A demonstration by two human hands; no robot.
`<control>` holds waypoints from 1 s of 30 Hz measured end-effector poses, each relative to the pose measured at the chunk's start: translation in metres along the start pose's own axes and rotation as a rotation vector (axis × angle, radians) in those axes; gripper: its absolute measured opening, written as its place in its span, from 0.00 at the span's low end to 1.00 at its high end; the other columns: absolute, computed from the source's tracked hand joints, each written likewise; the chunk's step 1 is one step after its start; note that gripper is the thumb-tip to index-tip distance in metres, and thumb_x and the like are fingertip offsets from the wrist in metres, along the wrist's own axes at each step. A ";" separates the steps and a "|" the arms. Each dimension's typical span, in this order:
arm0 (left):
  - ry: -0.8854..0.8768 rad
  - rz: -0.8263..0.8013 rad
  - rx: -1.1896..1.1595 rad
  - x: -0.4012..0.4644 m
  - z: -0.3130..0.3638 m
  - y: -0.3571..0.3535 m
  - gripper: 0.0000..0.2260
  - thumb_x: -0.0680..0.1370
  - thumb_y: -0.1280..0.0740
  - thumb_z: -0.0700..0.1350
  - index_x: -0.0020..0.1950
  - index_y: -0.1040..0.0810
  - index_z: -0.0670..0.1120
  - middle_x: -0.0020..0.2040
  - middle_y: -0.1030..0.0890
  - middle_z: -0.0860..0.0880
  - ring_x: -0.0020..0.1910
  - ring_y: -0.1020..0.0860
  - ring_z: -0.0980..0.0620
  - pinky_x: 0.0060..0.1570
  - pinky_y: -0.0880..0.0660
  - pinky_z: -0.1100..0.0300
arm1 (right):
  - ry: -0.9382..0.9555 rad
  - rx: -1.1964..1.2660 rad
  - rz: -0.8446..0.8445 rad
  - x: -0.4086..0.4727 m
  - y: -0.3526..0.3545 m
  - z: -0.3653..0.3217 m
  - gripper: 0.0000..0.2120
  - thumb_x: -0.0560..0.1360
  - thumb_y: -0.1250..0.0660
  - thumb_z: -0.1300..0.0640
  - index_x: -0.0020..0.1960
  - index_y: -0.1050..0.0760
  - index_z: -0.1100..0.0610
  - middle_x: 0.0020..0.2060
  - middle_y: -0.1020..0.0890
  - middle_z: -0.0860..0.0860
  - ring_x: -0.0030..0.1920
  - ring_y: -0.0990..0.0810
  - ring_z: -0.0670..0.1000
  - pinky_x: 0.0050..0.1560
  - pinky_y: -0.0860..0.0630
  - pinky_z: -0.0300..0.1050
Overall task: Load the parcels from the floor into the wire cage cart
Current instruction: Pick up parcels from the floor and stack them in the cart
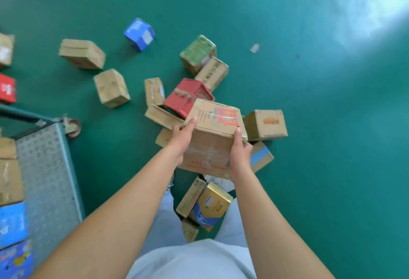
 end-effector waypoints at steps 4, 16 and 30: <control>0.002 0.118 -0.193 -0.038 -0.016 0.083 0.46 0.63 0.34 0.81 0.72 0.35 0.55 0.70 0.28 0.50 0.68 0.27 0.43 0.67 0.29 0.34 | 0.084 -0.183 -0.139 -0.045 -0.064 -0.016 0.37 0.77 0.39 0.30 0.75 0.40 0.54 0.67 0.28 0.55 0.62 0.27 0.58 0.65 0.27 0.59; 0.049 0.420 -0.891 -0.104 -0.165 0.245 0.40 0.64 0.33 0.76 0.69 0.27 0.53 0.61 0.19 0.46 0.58 0.19 0.42 0.58 0.21 0.40 | 0.312 -0.856 -0.484 -0.169 -0.246 0.032 0.27 0.78 0.33 0.43 0.69 0.36 0.56 0.55 0.22 0.54 0.51 0.21 0.54 0.48 0.23 0.53; 0.240 0.602 -1.288 -0.091 -0.338 0.479 0.22 0.79 0.36 0.64 0.64 0.26 0.49 0.56 0.18 0.44 0.53 0.18 0.44 0.43 0.23 0.51 | 0.204 -1.329 -0.533 -0.265 -0.505 0.252 0.19 0.79 0.36 0.45 0.64 0.38 0.52 0.52 0.22 0.54 0.51 0.21 0.54 0.44 0.23 0.51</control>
Point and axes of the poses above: each hand's wrist, its own x-axis towards the middle knuckle, its own y-axis out of the back of the hand, z = x × y, the point moved 10 cm from there along x, towards the middle knuckle
